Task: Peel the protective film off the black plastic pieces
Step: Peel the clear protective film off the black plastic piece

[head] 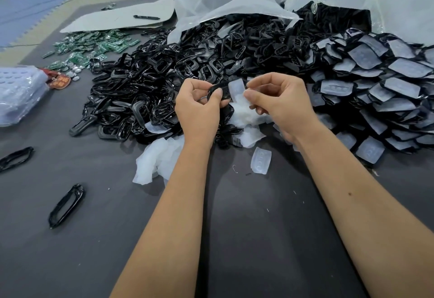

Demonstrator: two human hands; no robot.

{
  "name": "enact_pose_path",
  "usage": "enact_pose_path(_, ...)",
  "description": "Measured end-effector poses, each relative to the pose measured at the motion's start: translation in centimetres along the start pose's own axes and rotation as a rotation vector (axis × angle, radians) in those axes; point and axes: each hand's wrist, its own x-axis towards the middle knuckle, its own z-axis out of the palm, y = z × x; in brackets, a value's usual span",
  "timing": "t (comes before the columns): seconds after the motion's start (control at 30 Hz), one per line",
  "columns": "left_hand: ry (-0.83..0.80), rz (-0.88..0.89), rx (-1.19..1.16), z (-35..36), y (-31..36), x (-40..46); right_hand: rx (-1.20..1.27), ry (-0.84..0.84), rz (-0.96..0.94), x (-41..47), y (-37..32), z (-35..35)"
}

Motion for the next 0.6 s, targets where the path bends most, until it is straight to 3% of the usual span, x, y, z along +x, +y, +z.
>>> enact_pose_path(0.3,0.172,0.052,-0.027,-0.2,0.4,-0.1,0.054,0.236,-0.070,-0.1,0.6,0.1)
enact_pose_path(0.43,0.191,0.054,-0.020,-0.2,0.4,-0.1,-0.348,0.323,-0.207,-0.3,0.8,0.5)
enact_pose_path(0.6,0.193,0.038,-0.020,-0.2,0.5,-0.1,-0.920,0.077,-0.337,-0.7,0.5,1.5)
